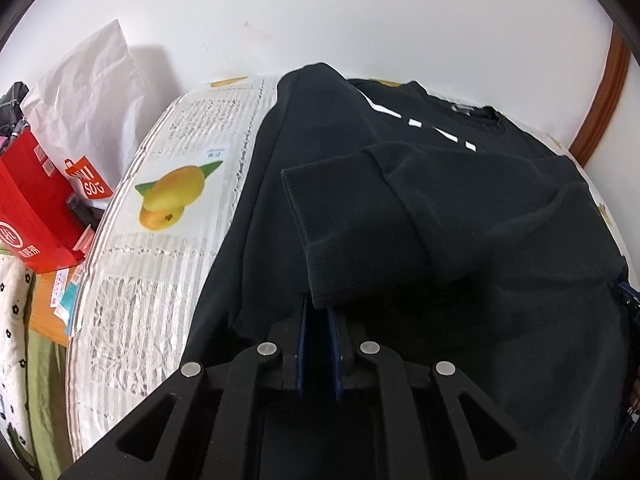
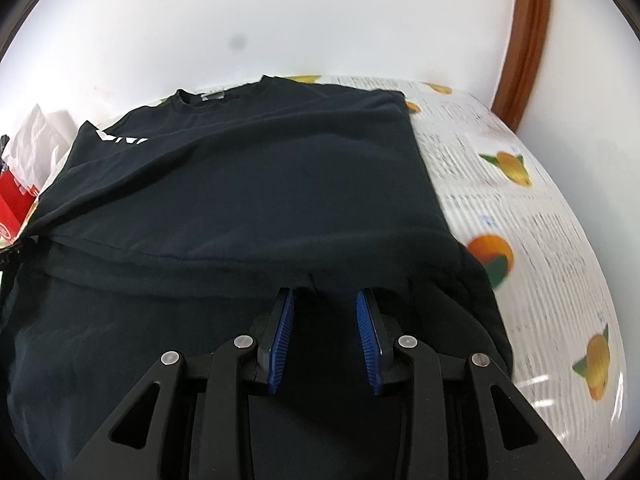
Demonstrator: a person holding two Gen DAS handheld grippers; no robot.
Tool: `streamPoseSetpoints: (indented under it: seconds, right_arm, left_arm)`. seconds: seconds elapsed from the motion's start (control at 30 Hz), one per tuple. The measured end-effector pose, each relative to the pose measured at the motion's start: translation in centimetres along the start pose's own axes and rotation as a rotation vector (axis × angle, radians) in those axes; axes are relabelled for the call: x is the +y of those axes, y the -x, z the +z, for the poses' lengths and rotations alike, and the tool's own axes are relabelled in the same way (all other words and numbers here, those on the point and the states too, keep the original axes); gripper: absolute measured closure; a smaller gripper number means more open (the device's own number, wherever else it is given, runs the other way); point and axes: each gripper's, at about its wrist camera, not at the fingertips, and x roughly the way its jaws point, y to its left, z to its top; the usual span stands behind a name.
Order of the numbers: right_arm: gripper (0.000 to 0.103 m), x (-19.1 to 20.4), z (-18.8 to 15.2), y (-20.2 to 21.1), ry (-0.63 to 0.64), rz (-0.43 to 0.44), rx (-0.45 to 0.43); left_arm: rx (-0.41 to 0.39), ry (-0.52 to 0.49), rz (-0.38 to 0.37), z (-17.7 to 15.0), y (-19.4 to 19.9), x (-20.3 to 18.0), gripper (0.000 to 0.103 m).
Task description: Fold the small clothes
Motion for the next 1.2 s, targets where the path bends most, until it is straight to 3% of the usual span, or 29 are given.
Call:
streamPoseSetpoints:
  seconds: [0.1, 0.23, 0.3, 0.73, 0.93, 1.2]
  right_arm:
    - [0.066, -0.7, -0.9, 1.1, -0.019, -0.01, 0.002]
    - [0.065, -2.1, -2.2, 3.3, -0.08, 0.0, -0.024]
    - [0.063, -2.7, -2.8, 4.6, -0.098, -0.004, -0.044]
    - [0.061, -5.8, -7.0, 10.6, -0.151, -0.118, -0.116]
    - [0.061, -6.7, -9.3, 11.9, -0.168, -0.1, -0.089]
    - [0.061, -6.5, -11.9, 12.5, -0.152, -0.06, -0.046]
  left_arm:
    - [-0.003, -0.002, -0.013, -0.6, 0.8, -0.1, 0.081]
    - [-0.008, 0.007, -0.014, -1.5, 2.2, -0.3, 0.057]
    - [-0.019, 0.006, -0.016, -2.2, 3.0, -0.5, 0.05]
    - [-0.112, -0.044, -0.006, -6.8, 9.3, -2.6, 0.049]
    - [-0.117, -0.048, 0.004, -8.6, 11.0, -2.5, 0.049]
    - [-0.074, 0.033, -0.023, -11.1, 11.7, 0.4, 0.046]
